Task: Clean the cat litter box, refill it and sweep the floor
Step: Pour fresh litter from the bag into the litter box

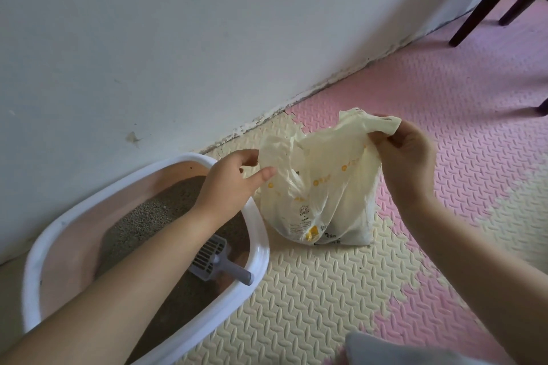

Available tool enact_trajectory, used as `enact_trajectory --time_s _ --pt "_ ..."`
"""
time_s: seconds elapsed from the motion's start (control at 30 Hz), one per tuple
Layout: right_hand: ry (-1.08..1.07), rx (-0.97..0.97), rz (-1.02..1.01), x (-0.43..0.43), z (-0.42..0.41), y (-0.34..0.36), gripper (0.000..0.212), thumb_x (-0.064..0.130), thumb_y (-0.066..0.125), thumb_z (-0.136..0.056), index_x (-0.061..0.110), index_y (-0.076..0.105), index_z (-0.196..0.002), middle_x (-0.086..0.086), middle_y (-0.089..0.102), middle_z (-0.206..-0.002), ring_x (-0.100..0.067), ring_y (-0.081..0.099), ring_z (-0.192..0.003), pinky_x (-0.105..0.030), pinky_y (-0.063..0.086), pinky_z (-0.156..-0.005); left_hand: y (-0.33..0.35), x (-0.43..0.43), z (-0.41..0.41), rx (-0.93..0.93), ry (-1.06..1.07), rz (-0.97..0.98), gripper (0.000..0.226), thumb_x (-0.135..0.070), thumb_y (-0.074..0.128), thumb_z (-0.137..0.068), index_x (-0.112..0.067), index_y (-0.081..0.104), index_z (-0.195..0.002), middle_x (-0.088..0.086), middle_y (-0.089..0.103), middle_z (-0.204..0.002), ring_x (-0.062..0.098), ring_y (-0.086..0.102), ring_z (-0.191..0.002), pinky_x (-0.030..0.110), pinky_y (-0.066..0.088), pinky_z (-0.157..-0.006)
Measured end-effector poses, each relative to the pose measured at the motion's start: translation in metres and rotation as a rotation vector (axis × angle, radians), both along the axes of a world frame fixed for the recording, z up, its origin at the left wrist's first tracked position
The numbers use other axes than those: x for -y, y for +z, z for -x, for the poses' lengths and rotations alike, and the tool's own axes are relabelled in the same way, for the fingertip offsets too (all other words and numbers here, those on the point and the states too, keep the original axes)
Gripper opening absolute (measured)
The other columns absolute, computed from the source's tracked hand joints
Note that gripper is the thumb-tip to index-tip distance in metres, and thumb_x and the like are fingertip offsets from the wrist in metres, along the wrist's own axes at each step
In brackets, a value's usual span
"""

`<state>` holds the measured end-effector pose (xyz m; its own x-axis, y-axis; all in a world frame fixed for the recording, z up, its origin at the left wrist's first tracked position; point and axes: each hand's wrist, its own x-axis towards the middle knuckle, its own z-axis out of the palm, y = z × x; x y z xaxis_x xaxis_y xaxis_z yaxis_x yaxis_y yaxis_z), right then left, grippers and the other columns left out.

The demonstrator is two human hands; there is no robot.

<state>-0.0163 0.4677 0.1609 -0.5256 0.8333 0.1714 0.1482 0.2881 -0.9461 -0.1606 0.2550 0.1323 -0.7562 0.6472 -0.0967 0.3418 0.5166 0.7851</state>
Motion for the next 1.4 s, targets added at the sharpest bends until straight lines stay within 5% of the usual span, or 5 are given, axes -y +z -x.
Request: enact_trajectory --time_s 0.17,0.3,0.73,0.93,1.4 --pt "0.024 0.093 0.003 0.003 -0.010 -0.018 0.023 0.020 0.053 -0.094 0.011 0.065 -0.077 -0.014 0.064 -0.070 -0.014 0.051 -0.059 -0.031 0.043 -0.054 -0.004 -0.013 -0.012 -0.098 0.090 -0.123 0.040 -0.049 0.066 -0.079 -0.011 0.058 -0.072 0.004 0.059 -0.065 0.023 0.054 -0.063 0.041 0.045 -0.062" --pt "-0.058 0.107 0.022 -0.002 -0.008 -0.027 0.030 0.026 0.044 -0.099 0.016 0.054 -0.072 0.006 0.047 -0.061 0.000 0.036 -0.051 -0.014 0.030 -0.047 0.007 -0.021 -0.023 -0.152 0.123 -0.230 0.044 -0.040 0.071 -0.078 -0.005 0.050 -0.062 0.010 0.051 -0.055 0.027 0.047 -0.054 0.031 0.039 -0.053" --pt "-0.022 -0.059 -0.055 -0.071 0.088 0.020 0.028 0.018 0.039 -0.096 0.016 0.046 -0.069 0.010 0.041 -0.061 -0.004 0.034 -0.055 -0.019 0.030 -0.049 0.063 -0.055 0.015 -0.366 0.373 -0.464 0.049 -0.029 0.075 -0.079 -0.018 0.036 -0.051 -0.008 0.040 -0.044 0.009 0.033 -0.044 0.013 0.029 -0.050" --pt "0.121 0.023 -0.132 -0.081 0.149 0.019 0.029 0.015 0.038 -0.095 0.020 0.044 -0.067 0.011 0.040 -0.061 -0.002 0.034 -0.053 -0.024 0.029 -0.051 0.048 -0.064 0.032 -0.400 0.427 -0.431 0.045 -0.033 0.075 -0.078 -0.001 0.049 -0.058 0.013 0.049 -0.050 0.028 0.046 -0.050 0.032 0.039 -0.051" --pt "0.226 0.045 -0.120 -0.063 0.185 -0.026 0.017 0.021 0.040 -0.097 0.022 0.050 -0.083 0.014 0.044 -0.066 0.008 0.044 -0.055 -0.009 0.032 -0.051 0.006 -0.070 0.068 -0.336 0.469 -0.233 0.028 -0.038 0.069 -0.081 -0.014 0.058 -0.072 0.000 0.063 -0.065 0.018 0.060 -0.064 0.038 0.050 -0.061"
